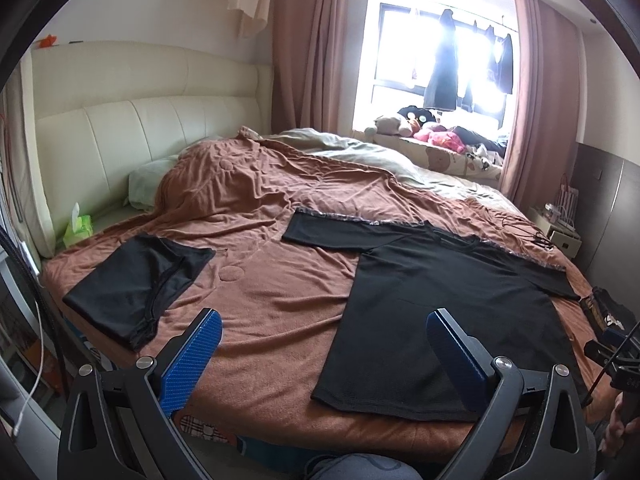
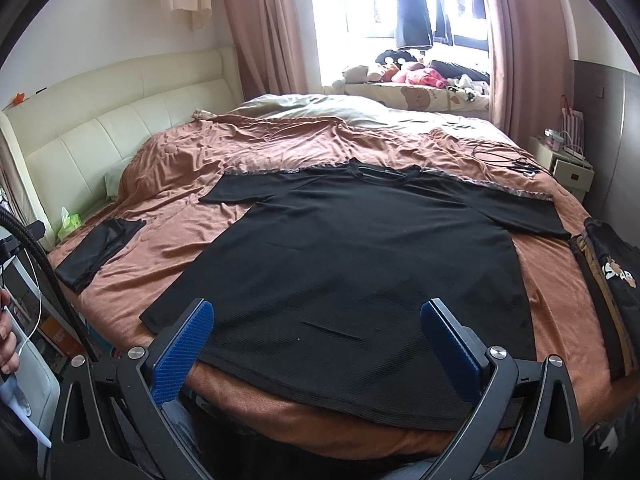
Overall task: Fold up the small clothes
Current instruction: 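Move the left tool toward the sleeve of the black T-shirt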
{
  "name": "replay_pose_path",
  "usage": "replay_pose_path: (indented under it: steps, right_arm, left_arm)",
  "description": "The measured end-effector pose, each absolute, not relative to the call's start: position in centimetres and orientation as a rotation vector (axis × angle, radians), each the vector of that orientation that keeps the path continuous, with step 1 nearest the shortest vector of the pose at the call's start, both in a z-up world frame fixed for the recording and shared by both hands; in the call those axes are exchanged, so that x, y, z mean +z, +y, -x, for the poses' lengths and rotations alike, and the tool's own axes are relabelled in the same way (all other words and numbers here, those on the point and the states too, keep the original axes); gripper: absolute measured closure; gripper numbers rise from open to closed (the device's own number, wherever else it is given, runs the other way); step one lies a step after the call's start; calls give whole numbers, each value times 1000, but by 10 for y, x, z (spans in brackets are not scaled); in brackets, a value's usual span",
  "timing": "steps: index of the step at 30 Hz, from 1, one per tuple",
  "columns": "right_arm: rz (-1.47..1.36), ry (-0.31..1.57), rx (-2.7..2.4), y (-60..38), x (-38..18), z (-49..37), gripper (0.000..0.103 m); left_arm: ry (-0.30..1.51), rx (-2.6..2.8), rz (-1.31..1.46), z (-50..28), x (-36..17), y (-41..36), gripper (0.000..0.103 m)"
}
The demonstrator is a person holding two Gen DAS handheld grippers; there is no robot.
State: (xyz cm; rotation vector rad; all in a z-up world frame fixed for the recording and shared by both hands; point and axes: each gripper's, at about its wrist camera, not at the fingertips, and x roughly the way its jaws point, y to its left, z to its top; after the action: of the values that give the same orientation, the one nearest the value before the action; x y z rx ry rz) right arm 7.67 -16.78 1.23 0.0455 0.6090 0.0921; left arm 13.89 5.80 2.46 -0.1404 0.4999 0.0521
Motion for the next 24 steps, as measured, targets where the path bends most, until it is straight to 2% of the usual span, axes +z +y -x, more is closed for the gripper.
replay_pose_path:
  steps: [24]
  right_arm:
    - [-25,676,80,-158,4,-205,0]
  left_arm:
    - [578,64,131,-269,20,85,0]
